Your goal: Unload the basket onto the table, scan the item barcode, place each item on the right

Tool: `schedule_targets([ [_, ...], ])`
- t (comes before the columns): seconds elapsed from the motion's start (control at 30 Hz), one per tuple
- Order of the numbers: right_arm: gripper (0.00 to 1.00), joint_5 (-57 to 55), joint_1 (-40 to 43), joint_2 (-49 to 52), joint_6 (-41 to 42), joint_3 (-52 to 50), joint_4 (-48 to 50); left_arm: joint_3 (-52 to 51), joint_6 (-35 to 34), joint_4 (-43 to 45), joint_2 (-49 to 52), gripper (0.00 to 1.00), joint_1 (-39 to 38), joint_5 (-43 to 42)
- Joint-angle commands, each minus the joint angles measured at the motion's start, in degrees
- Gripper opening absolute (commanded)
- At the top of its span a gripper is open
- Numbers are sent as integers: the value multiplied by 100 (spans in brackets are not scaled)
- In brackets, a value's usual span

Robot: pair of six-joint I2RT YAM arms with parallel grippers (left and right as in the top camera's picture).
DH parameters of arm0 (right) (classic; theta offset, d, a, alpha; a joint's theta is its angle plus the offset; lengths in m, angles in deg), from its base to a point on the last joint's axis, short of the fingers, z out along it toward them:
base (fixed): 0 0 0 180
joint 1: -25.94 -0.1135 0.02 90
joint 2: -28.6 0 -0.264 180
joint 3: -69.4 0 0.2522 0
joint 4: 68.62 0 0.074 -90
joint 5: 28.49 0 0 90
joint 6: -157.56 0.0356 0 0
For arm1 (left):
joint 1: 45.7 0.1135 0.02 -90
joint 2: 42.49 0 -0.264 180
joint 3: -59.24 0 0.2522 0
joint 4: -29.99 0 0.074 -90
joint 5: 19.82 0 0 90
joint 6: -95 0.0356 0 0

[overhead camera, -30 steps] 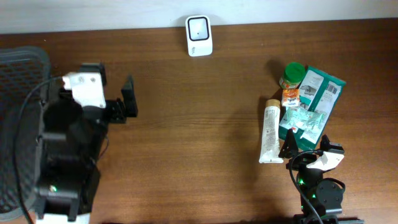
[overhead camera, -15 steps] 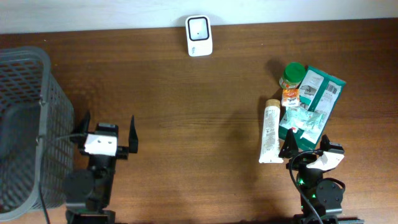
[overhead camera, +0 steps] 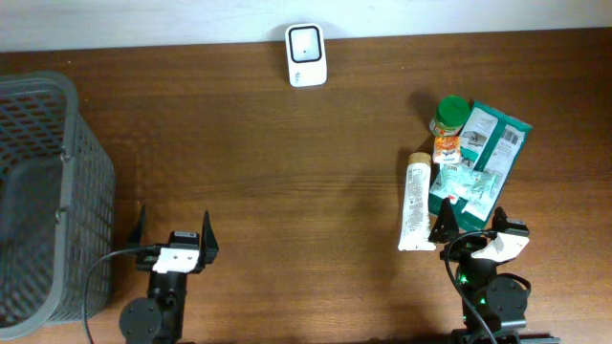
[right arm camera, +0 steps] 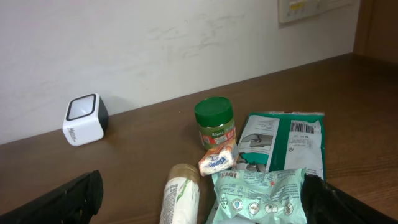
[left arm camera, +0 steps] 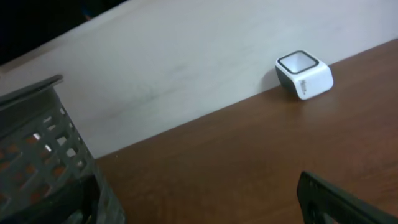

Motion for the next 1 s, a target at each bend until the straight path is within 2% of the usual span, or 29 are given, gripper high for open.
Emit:
schedule_targets([
  [0.0, 98, 35, -26, -59, -20, -44, -26, -240, 162, -332, -444, 99, 31, -44],
  [0.13, 98, 35, -26, -59, -20, -44, -26, -240, 131, -774, -446, 99, 31, 11],
  [0.97, 98, 35, -26, -59, -20, -44, -26, -240, 133, -765, -444, 99, 31, 0],
])
